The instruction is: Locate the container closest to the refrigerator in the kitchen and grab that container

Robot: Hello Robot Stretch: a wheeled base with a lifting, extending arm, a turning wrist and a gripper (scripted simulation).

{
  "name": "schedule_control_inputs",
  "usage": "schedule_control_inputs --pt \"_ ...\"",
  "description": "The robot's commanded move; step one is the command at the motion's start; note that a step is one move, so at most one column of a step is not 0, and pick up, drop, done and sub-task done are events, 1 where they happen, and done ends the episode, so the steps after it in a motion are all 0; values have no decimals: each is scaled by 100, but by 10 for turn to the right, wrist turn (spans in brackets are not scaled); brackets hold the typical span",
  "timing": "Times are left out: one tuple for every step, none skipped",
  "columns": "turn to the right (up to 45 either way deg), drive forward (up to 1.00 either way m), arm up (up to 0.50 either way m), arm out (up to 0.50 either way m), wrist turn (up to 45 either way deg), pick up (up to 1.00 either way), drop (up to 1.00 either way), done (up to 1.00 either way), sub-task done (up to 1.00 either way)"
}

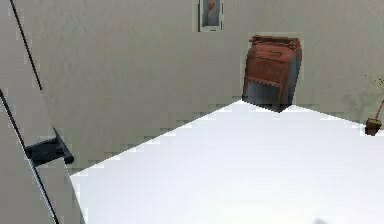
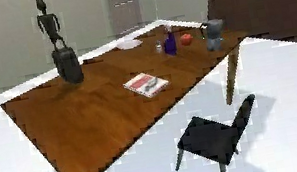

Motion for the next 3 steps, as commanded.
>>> schedule_control_inputs --pt "0 60 0 0 0 0 0 0 0" --pt "450 0 0 0 0 0 0 0 0" --pt "60 0 0 0 0 0 0 0 0"
